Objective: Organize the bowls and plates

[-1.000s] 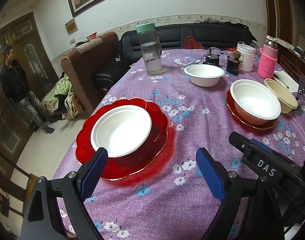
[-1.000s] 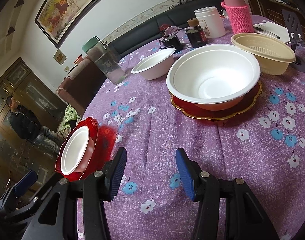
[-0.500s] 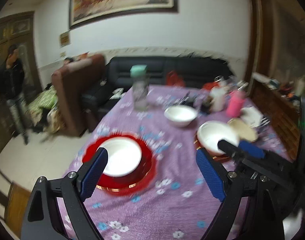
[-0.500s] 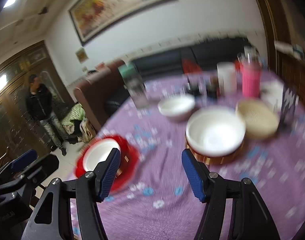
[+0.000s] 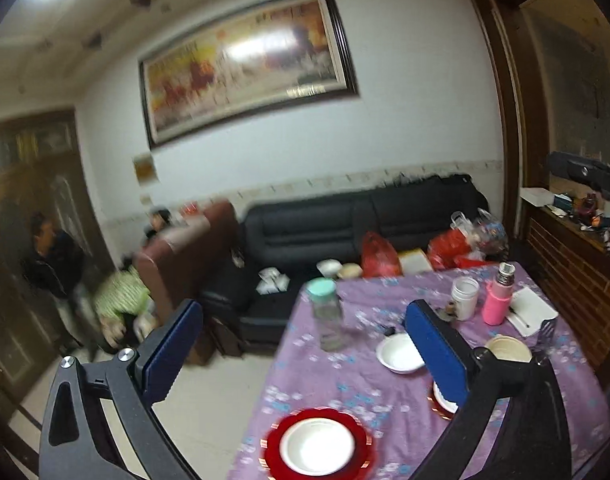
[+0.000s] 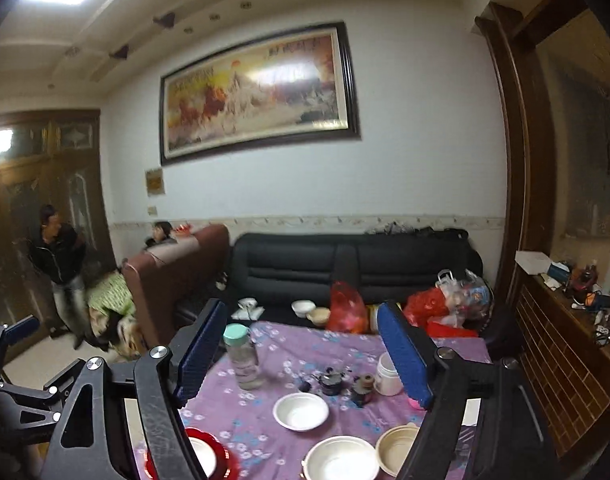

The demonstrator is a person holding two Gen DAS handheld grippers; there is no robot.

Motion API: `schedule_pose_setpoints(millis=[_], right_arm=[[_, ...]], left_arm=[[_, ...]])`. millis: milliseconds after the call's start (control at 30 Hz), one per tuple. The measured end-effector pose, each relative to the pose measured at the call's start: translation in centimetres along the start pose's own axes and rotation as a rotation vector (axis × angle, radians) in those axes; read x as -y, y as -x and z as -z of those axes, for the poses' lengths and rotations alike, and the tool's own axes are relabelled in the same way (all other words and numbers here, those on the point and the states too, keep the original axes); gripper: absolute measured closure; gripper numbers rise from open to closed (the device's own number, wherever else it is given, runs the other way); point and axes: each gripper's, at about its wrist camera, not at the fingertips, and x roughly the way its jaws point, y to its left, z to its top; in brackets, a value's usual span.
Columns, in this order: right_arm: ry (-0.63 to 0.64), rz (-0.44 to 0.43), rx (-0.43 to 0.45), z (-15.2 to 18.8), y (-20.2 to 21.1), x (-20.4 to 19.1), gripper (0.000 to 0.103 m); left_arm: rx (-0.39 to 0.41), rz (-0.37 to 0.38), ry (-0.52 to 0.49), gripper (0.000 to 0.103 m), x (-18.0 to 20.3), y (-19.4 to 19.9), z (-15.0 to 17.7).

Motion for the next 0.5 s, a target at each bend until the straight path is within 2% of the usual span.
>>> schedule_pose_setpoints(millis=[100, 200, 233, 367, 500], right_arm=[[-0.024, -0.009, -0.113, 1.6, -5.1, 0.9, 0.021], [-0.062, -0.021, -0.256, 5.4, -12.0, 2.5, 0.021], [-0.07, 0.009, -0.258, 6.7, -14.0, 2.9, 0.021], [-0.112, 0.029, -0.428, 13.2, -22.9, 5.7, 0.025], [-0.22, -0.006, -0.57, 19.1, -27.1, 9.2, 0.033]], left_arm=[[-0.093, 0.04, 0.014, 0.001, 0.6, -6.3, 0.4], [-0.174, 0.078, 0.077, 0.002, 1.2, -12.9, 2.2], [-0.202, 0.094, 0.1, 0.002, 1.5, -15.0, 2.9], [-0.348, 0.152, 0.184, 0.002, 2.9, -23.5, 7.0], [-0.486, 0.228, 0.238, 0.002, 4.7, -28.6, 11.6]])
